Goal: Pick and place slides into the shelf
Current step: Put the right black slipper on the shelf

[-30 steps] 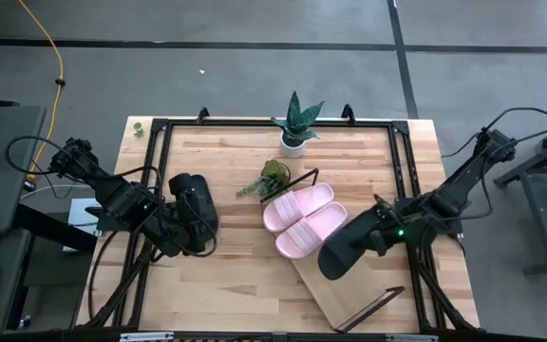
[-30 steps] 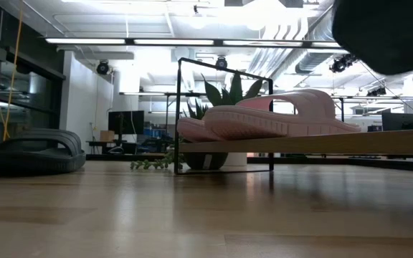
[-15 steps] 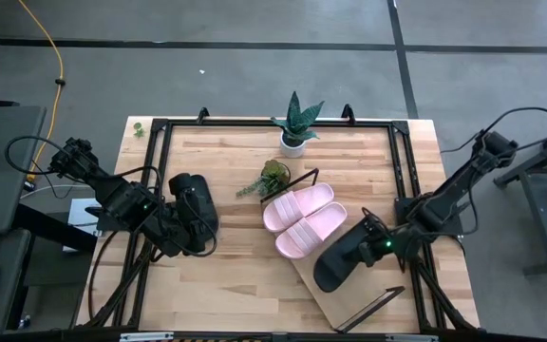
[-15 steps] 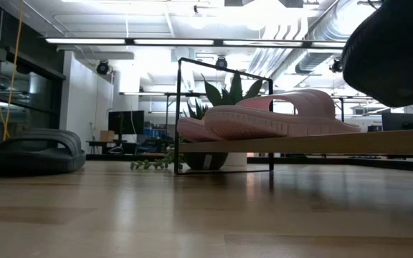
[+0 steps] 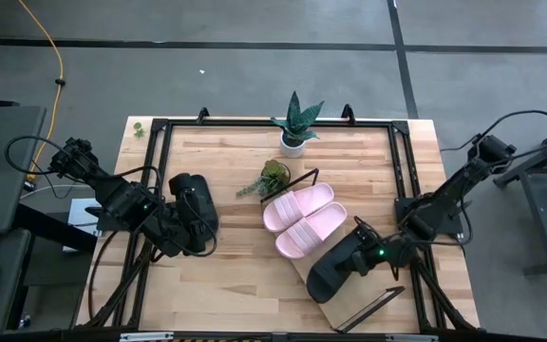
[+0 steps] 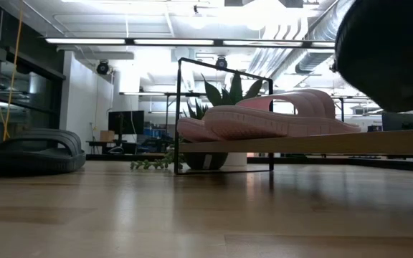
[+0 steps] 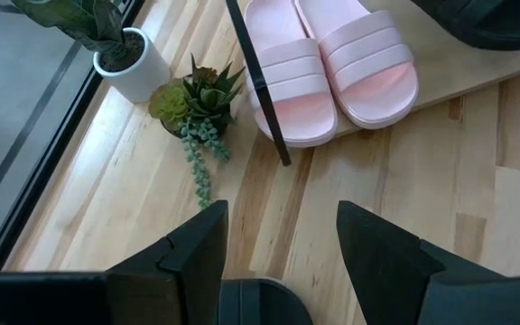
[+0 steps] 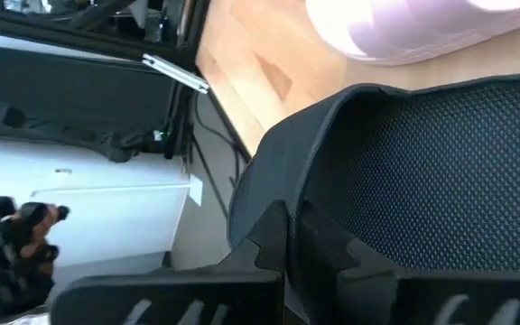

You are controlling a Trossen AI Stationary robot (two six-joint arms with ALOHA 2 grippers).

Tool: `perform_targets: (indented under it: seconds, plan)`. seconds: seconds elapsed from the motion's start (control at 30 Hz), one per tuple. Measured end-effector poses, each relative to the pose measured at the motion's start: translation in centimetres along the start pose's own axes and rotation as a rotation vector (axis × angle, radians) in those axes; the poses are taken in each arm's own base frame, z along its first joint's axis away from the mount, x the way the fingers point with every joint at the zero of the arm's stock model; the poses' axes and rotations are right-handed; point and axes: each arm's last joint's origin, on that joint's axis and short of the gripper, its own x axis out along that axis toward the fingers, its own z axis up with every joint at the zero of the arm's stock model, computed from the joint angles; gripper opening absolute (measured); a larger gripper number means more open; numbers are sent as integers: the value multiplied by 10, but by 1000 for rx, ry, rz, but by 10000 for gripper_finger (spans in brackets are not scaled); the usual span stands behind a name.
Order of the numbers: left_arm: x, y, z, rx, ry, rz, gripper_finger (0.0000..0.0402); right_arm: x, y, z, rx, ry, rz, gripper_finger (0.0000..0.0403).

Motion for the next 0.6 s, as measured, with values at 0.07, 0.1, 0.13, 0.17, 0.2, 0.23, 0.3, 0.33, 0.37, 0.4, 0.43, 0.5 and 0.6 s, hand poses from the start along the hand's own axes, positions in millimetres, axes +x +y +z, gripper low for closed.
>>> perform_targets:
  seconds: [0.07,0.1,0.13,0.17,0.2,0.23,0.3,0.33,0.37,0.4,0.43,0.5,0.6]
  plan:
    - [0,0,0,-1,-2,0,198,0,2,0,6,1,17,0]
    - [0,0,0,-4,-4,-2,198,0,2,0,8,2,22,0]
    - [0,0,1,-5,-6,-3,198,0,3,0,9,2,29,0]
    - [0,0,1,-6,-7,-3,198,0,4,0,10,2,41,0]
    - [0,-1,1,-6,-7,-3,198,0,6,0,11,0,56,0]
    - [0,-1,1,-9,-9,-5,198,-1,7,0,4,-2,71,0]
    - [0,-2,2,-19,-21,-15,198,-1,11,0,-16,0,108,0]
    - [0,-3,4,-26,-32,-24,198,-1,14,0,-27,2,124,0]
    - [0,-4,5,-35,-47,-35,198,-2,18,0,-42,2,134,0]
    - [0,-6,7,-41,-64,-48,198,-3,23,1,-57,1,145,0]
    - [-1,-7,10,-47,-85,-64,198,-4,28,1,-75,-1,152,0]
    - [-2,-11,16,-74,-135,-101,198,-7,39,2,-117,-2,150,0]
    - [-4,-16,26,-107,-222,-154,198,-13,58,7,-200,8,119,0]
